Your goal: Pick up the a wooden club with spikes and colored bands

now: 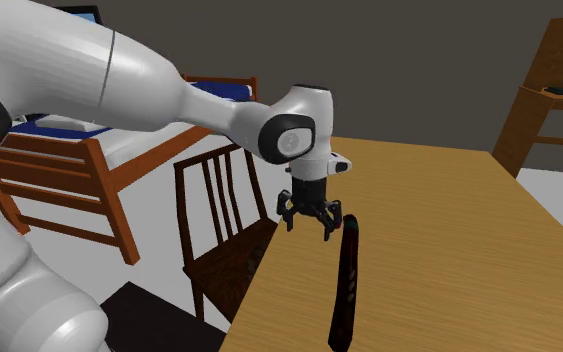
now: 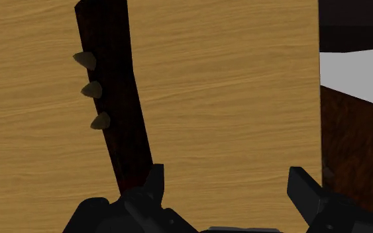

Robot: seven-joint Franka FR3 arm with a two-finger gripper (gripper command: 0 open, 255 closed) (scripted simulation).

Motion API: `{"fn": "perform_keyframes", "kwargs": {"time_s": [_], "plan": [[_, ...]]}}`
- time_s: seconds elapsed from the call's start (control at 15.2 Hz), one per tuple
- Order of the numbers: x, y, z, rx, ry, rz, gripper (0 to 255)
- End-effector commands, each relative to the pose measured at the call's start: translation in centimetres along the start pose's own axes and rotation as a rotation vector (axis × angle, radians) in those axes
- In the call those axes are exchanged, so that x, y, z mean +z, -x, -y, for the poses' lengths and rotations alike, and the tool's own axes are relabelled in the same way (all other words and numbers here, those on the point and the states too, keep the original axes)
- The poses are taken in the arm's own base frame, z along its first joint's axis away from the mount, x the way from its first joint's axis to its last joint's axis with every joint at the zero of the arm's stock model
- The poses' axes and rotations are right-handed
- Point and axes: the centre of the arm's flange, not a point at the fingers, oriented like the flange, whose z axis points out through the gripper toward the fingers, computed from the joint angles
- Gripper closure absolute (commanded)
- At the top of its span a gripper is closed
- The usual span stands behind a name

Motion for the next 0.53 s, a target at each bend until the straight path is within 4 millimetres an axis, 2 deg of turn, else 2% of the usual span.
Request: {"fn": "perform_keyframes", "kwargs": {"time_s": [0.0,0.46], "plan": [[1.2,-1.2,-2.1,-0.019,0.005,0.003,0],[5.9,-5.4,-8.8,-0.078,0.016,0.012,0]]}}
